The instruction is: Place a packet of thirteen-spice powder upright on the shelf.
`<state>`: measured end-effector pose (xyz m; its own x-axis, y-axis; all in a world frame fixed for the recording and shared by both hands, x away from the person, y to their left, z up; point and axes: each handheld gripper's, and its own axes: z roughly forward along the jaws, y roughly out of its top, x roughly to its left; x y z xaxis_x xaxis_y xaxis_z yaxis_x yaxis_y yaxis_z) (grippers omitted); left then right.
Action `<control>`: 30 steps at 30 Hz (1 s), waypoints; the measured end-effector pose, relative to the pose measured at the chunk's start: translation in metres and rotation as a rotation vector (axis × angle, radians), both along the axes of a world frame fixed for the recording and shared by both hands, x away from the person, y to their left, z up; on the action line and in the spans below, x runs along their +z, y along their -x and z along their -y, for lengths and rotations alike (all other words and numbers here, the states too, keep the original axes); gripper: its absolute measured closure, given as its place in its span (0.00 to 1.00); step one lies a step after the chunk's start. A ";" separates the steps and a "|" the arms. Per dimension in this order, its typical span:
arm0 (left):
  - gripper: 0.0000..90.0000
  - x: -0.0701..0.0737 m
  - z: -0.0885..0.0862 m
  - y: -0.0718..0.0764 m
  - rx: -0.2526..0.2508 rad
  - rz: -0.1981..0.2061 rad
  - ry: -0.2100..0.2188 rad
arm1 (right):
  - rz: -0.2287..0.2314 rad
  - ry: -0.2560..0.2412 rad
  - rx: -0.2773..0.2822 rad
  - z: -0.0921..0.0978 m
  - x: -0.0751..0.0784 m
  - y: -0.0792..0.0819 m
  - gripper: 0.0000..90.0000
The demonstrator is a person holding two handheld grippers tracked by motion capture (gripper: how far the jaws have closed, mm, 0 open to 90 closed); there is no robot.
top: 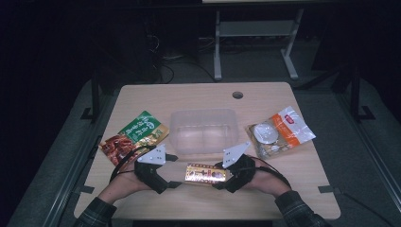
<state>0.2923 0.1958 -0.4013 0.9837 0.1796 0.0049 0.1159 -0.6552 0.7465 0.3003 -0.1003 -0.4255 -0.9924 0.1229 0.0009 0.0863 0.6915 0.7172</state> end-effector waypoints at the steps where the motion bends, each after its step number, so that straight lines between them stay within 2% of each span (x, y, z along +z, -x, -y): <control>1: 0.14 0.001 0.006 -0.001 -0.010 -0.001 -0.002 | -0.002 -0.003 0.009 -0.001 0.002 -0.001 0.35; 13: 0.14 -0.002 0.030 -0.006 -0.094 -0.004 -0.046 | -0.015 -0.027 0.022 -0.002 0.005 0.000 0.35; 17: 0.14 -0.006 0.034 -0.007 -0.099 -0.024 -0.036 | -0.010 -0.043 0.039 -0.003 0.006 0.000 0.35; 24: 0.15 -0.009 0.038 -0.006 -0.114 -0.039 -0.041 | -0.029 -0.059 0.037 -0.004 0.008 0.003 0.35; 28: 0.17 -0.010 0.038 -0.006 -0.121 -0.054 -0.028 | -0.014 -0.068 0.051 -0.003 0.008 0.002 0.35; 30: 0.20 -0.010 0.038 -0.006 -0.122 -0.054 -0.026 | -0.029 -0.068 0.044 -0.004 0.009 0.004 0.35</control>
